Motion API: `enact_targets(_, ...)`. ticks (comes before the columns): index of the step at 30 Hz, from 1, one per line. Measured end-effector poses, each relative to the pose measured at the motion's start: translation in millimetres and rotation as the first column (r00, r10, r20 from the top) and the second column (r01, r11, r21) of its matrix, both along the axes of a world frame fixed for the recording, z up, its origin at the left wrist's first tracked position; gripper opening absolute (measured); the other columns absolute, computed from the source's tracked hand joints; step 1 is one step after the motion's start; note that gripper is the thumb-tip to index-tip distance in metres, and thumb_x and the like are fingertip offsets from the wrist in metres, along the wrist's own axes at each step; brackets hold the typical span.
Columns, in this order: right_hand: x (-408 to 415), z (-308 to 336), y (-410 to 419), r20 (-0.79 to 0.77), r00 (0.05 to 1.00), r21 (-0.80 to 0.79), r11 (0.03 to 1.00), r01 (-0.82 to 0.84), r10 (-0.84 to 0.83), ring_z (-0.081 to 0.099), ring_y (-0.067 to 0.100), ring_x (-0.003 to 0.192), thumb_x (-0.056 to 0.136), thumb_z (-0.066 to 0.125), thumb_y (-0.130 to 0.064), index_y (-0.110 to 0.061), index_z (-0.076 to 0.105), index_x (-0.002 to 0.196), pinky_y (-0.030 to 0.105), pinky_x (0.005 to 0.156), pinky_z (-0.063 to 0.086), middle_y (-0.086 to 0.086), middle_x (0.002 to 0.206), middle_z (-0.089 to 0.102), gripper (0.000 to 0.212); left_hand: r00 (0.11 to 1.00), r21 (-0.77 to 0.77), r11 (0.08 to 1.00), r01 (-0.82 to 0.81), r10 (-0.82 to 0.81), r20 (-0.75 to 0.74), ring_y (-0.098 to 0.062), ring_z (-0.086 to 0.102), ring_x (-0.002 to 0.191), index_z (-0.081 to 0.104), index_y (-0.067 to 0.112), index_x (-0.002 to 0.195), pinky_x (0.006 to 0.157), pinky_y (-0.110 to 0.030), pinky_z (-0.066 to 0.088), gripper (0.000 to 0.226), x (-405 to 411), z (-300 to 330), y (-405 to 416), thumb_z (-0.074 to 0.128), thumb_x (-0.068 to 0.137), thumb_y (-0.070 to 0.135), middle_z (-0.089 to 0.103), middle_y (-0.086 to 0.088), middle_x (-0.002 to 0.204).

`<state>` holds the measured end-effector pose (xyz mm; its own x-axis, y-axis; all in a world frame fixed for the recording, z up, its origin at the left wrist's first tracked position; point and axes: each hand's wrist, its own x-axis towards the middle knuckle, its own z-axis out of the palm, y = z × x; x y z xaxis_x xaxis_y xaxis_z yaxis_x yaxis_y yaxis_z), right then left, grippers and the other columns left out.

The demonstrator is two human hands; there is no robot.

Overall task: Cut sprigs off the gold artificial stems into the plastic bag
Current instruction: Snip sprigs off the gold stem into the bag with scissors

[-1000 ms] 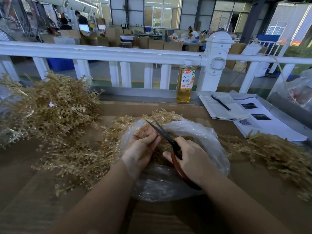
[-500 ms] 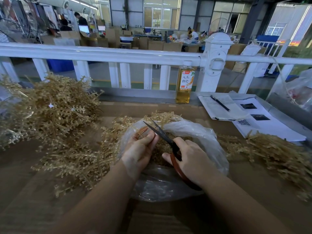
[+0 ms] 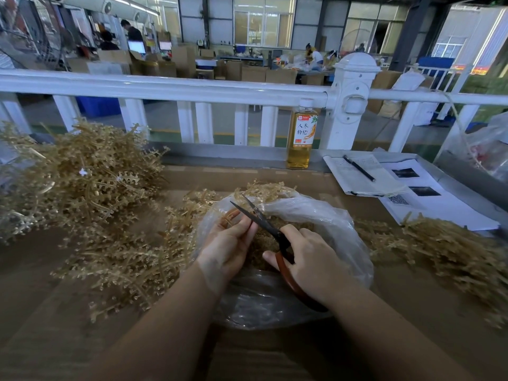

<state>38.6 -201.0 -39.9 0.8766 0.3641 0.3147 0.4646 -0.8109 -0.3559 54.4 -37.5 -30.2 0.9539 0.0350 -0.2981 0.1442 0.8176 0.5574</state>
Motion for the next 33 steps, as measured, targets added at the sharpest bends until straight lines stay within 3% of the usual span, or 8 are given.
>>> enact_targets(2,0.2,0.8,0.1,0.000,1.000,0.009,1.000,-0.003,0.003,0.050,0.014,0.094,0.087,0.046,-0.063,-0.028,0.050,0.111,0.025,0.078,0.037,-0.006,0.093,0.053,0.043,1.000,0.023,1.000,0.000,0.000,0.005,-0.022,0.062,0.096,0.053,-0.002,0.121,0.071,-0.026,0.056,0.033,-0.4,-0.2,-1.7,0.047,0.089,-0.011,0.060,-0.019,0.117)
enact_targets(6,1.1,2.8,-0.3,-0.004,1.000,0.022,1.000,-0.018,0.018,0.053,0.013,0.090,0.087,0.045,-0.063,-0.028,0.050,0.107,0.027,0.078,0.044,-0.005,0.093,0.057,0.041,1.000,0.066,0.998,-0.007,0.005,0.020,-0.020,0.064,0.089,0.055,0.000,0.106,0.069,-0.025,0.056,0.023,-1.1,-0.9,-5.3,0.048,0.089,-0.012,0.063,-0.015,0.102)
enact_targets(10,2.1,4.8,-0.2,-0.012,0.999,0.039,0.999,-0.034,0.035,0.056,0.012,0.083,0.088,0.048,-0.060,-0.027,0.050,0.102,0.028,0.077,0.049,-0.005,0.089,0.059,0.036,0.999,0.051,0.998,-0.026,0.024,0.023,-0.020,0.066,0.087,0.051,0.001,0.120,0.065,-0.023,0.059,0.036,1.4,-4.9,-4.5,0.052,0.086,-0.012,0.064,-0.015,0.102)
enact_targets(15,4.1,7.1,0.0,-0.021,0.999,0.010,1.000,-0.027,0.027,0.058,0.011,0.077,0.089,0.048,-0.059,-0.026,0.049,0.099,0.026,0.073,0.050,-0.005,0.084,0.059,0.035,0.999,0.048,0.998,-0.031,0.030,0.021,-0.018,0.068,0.080,0.055,0.000,0.117,0.061,-0.021,0.058,0.033,5.2,-7.2,-5.0,0.053,0.086,-0.012,0.066,-0.013,0.094)
enact_targets(20,2.4,5.2,-0.2,-0.010,1.000,-0.010,1.000,-0.024,0.024,0.057,0.012,0.075,0.089,0.048,-0.059,-0.028,0.044,0.092,0.025,0.069,0.047,-0.005,0.081,0.057,0.032,0.997,0.044,0.999,0.004,-0.007,0.079,-0.020,0.068,0.086,0.054,0.000,0.119,0.071,-0.026,0.059,0.037,2.8,-7.9,-2.7,0.049,0.086,-0.014,0.065,-0.014,0.103)
enact_targets(26,1.8,5.9,-1.4,-0.021,1.000,0.009,1.000,-0.018,0.019,0.057,0.013,0.079,0.090,0.048,-0.059,-0.025,0.049,0.099,0.028,0.072,0.049,-0.004,0.086,0.058,0.035,0.997,0.041,0.999,-0.008,0.005,0.072,-0.020,0.063,0.098,0.049,-0.001,0.130,0.070,-0.025,0.059,0.044,3.5,-6.1,-3.9,0.052,0.087,-0.009,0.061,-0.016,0.119)
enact_targets(30,0.1,5.5,-1.1,-0.022,1.000,0.012,1.000,-0.010,0.010,0.054,0.012,0.079,0.089,0.047,-0.061,-0.030,0.042,0.094,0.024,0.067,0.038,-0.006,0.085,0.055,0.032,0.997,0.059,0.998,-0.031,0.026,0.073,-0.020,0.060,0.088,0.048,-0.004,0.129,0.066,-0.025,0.059,0.044,4.8,-7.9,-6.8,0.051,0.087,-0.012,0.057,-0.014,0.099)
enact_targets(33,0.4,6.2,-1.4,-0.039,0.999,0.014,1.000,-0.015,0.016,0.055,0.012,0.081,0.089,0.047,-0.061,-0.029,0.045,0.098,0.024,0.069,0.041,-0.006,0.087,0.055,0.033,0.996,0.098,0.994,-0.057,0.050,0.070,-0.018,0.061,0.082,0.051,-0.002,0.126,0.061,-0.023,0.057,0.042,4.4,-9.1,-7.6,0.052,0.085,-0.013,0.059,-0.010,0.089)
